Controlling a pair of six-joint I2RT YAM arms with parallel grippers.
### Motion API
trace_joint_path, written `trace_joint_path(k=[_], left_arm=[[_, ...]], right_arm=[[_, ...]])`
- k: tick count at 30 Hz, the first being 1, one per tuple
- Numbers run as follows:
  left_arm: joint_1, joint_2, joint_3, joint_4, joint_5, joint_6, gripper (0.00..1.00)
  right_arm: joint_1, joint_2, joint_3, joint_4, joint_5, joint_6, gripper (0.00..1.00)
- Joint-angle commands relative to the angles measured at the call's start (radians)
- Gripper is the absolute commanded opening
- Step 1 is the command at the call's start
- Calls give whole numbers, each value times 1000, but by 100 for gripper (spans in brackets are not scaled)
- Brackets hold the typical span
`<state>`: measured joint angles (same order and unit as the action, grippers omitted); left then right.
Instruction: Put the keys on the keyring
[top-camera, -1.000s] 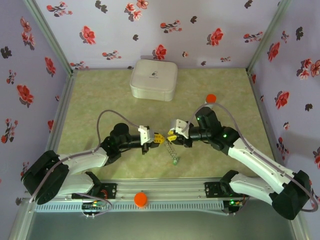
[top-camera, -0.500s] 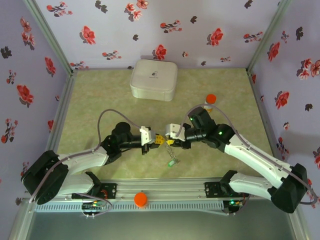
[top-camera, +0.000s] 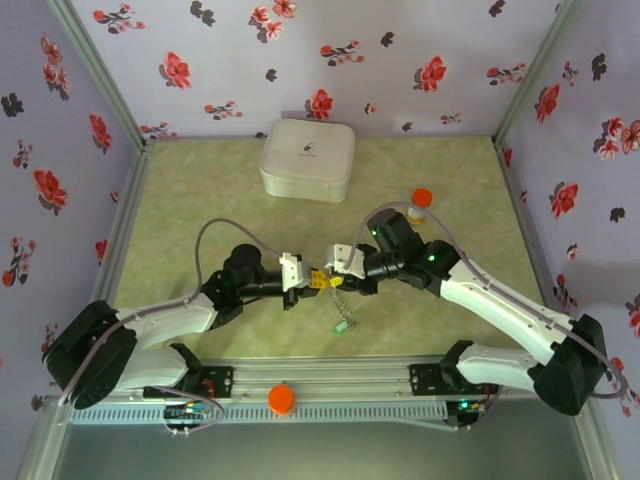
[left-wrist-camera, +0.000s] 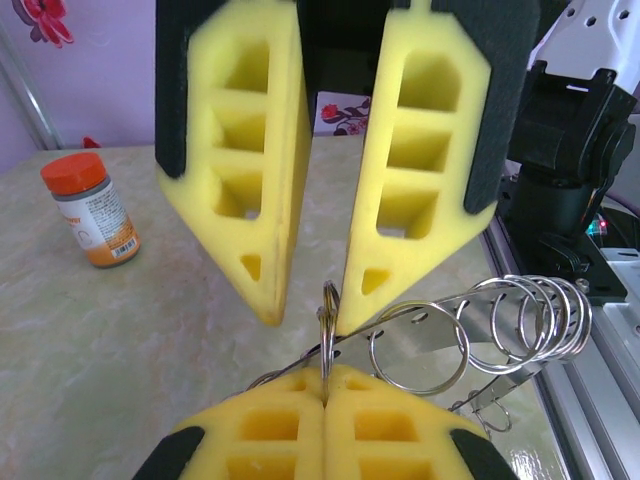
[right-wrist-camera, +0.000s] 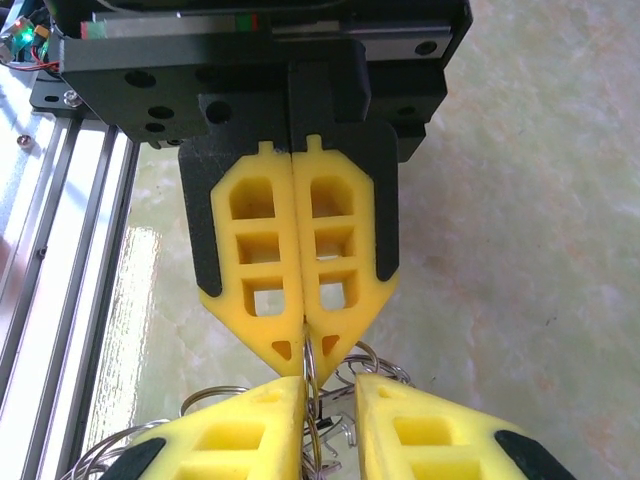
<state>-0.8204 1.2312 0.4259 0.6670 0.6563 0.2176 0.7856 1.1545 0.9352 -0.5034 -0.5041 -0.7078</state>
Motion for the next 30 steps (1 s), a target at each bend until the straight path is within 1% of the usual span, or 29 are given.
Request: trace_joint_path(k=[1,5,10,11,12,14,15,17,21,24,27,30], left_arm=[[-5,-13,36,26,28,12,0],[-5,-12,35,31,28,11,0],[-5,-25,27,40,20,14,0],[-5,-28,25,40,16,16,0],[-5,-30,23,39,11,16,0],[-5,-37,29,7,-18,4,20],[-4,-43,34,-23,-21,8,24],[-4,-57,44,-95,-22,17,28],[-4,-77,63,-215,-23,47,29],[-6,-82,89,-288,-28,88,24],[-6,-72,108,-306,-41,119,19],[-6,-58,123,-313,-44,138,19]], right_arm=[[6,15,35,-37,-2,-21,21],[7,26,37,-44,-2,-24,17],[10,22,33,-34,-24,0,2],[10,19,30,-34,-27,2,0],[11,18,29,-34,-29,4,0],[13,10,28,-33,-22,6,0],[14,7,28,-31,-13,7,0],[21,-2,26,-23,18,12,0],[38,0,43,-49,82,1,0],[57,24,71,-88,122,-9,0],[70,40,89,-92,126,-8,0],[74,34,90,-64,112,7,0]])
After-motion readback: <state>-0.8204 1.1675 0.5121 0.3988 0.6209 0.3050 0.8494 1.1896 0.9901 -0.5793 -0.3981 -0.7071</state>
